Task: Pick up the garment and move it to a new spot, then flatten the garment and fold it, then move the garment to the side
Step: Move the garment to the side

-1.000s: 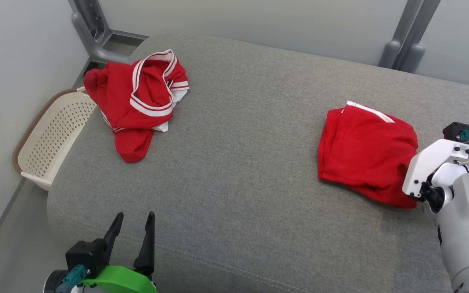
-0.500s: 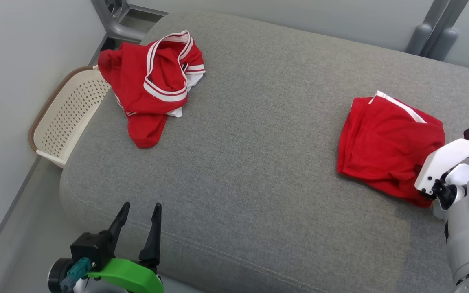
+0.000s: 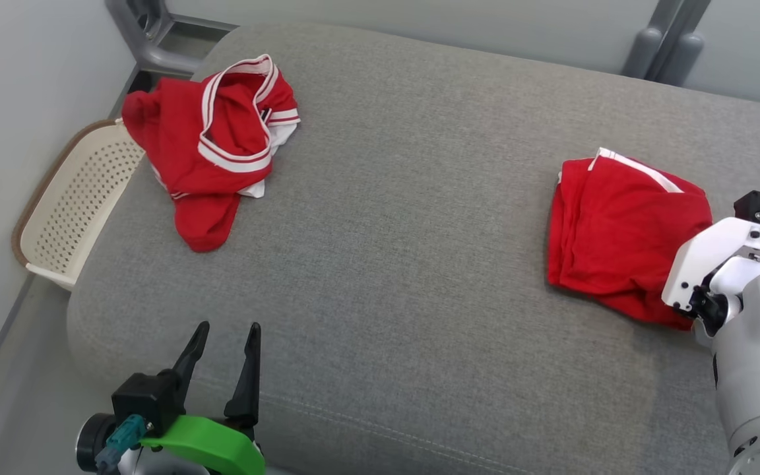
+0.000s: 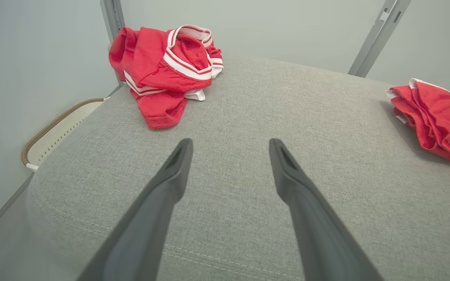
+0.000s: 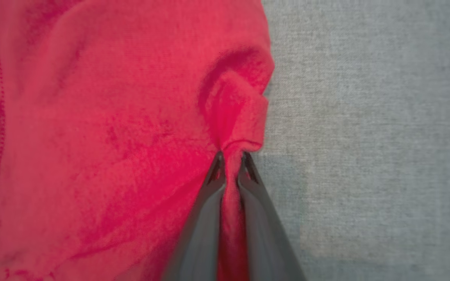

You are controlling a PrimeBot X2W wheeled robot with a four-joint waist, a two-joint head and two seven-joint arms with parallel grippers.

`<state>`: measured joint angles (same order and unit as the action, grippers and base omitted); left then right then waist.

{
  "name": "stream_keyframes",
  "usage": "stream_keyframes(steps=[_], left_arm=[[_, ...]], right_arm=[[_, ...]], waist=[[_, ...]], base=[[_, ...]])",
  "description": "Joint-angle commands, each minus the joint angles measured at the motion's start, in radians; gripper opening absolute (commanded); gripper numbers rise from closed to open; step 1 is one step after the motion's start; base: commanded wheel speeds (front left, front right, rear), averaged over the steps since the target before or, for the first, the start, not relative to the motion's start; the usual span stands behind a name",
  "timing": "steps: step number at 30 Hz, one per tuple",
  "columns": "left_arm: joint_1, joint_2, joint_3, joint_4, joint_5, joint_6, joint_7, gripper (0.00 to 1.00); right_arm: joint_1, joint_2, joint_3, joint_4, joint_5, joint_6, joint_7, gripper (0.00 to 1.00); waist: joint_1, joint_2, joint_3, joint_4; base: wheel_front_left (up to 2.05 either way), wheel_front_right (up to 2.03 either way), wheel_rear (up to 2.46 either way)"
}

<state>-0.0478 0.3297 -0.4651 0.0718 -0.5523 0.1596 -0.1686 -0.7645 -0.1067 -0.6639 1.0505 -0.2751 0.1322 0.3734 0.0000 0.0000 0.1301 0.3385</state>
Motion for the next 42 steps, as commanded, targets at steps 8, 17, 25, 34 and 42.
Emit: stream_keyframes(steps=[8, 17, 25, 34, 42], left_arm=[[-0.033, -0.001, -0.01, -0.038, 0.014, -0.001, -0.005, 1.0], [-0.103, -0.012, -0.033, -0.082, 0.036, -0.015, -0.005, 1.0], [-0.165, -0.011, -0.075, -0.134, 0.077, -0.026, 0.024, 1.0], [-0.193, 0.011, -0.105, -0.191, 0.108, -0.026, 0.064, 1.0], [-0.193, 0.037, -0.118, -0.241, 0.128, -0.018, 0.099, 1.0]], right_arm=[[-0.071, -0.073, 0.116, 0.016, -0.042, -0.002, -0.031, 0.0], [-0.182, -0.173, 0.26, 0.035, -0.014, -0.002, -0.062, 0.0], [-0.225, -0.266, 0.408, 0.079, 0.046, -0.003, -0.107, 0.0], [-0.245, -0.391, 0.527, 0.081, 0.081, -0.003, -0.169, 0.0], [-0.246, -0.471, 0.527, 0.062, 0.103, -0.002, -0.212, 0.0]], waist=[[0.0, 0.0, 0.057, -0.14], [0.0, 0.0, 0.177, -0.243], [0.0, 0.0, 0.252, -0.305], [0.0, 0.0, 0.295, -0.335], [0.0, 0.0, 0.324, -0.345]], base=[[0.0, 0.0, 0.0], [0.0, 0.0, 0.0], [0.0, 0.0, 0.0], [0.0, 0.0, 0.0], [0.0, 0.0, 0.0]])
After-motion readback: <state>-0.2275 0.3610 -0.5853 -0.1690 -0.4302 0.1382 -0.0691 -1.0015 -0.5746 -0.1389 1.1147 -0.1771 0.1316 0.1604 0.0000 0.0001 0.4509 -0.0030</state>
